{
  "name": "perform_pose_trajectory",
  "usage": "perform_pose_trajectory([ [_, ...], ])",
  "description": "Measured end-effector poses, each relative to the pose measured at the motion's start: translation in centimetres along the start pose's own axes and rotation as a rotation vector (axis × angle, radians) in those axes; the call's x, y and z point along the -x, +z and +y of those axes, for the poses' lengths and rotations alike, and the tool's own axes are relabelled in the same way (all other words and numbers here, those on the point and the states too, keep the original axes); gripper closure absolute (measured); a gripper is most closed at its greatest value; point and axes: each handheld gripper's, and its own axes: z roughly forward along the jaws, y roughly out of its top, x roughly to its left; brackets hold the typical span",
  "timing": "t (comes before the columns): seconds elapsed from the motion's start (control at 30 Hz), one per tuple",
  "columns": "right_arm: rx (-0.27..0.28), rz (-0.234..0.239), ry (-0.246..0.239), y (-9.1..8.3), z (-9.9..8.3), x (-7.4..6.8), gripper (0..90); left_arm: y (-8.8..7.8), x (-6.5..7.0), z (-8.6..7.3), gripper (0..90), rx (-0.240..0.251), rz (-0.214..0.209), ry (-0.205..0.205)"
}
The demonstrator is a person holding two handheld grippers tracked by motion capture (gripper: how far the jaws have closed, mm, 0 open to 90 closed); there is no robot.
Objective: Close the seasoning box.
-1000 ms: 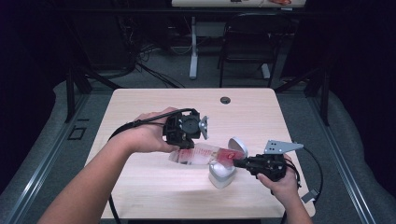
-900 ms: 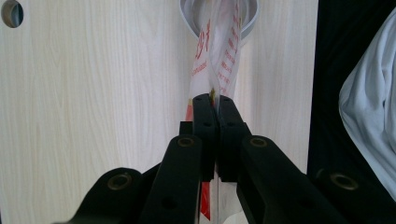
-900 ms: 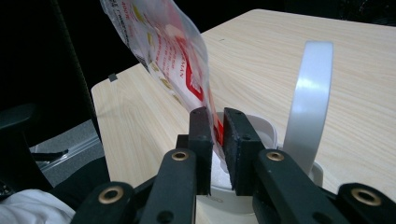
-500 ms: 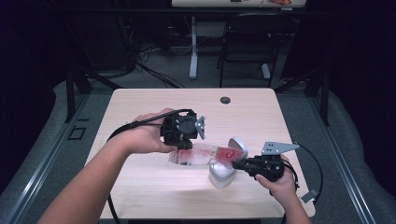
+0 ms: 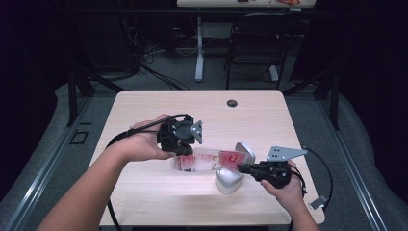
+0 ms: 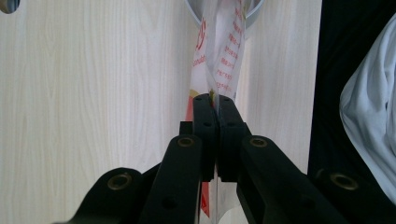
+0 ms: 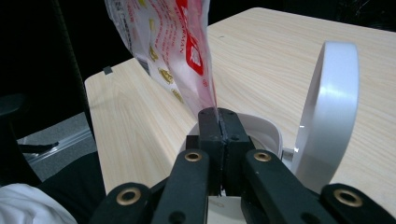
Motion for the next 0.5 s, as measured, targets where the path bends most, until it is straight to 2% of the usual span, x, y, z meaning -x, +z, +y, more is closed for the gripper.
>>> perform_pose_trajectory([
  [0.27,-0.012,-0.023,-0.026,0.1,0.8,-0.6,90.0,0.5,-0.1,-1.8,88.9,0.061,-0.006,-0.026],
  [0.5,-0.014,-0.019,-0.043,0.3,1.6,-0.8,90.0,1.0,0.0,-2.8,88.8,0.064,-0.001,-0.037],
])
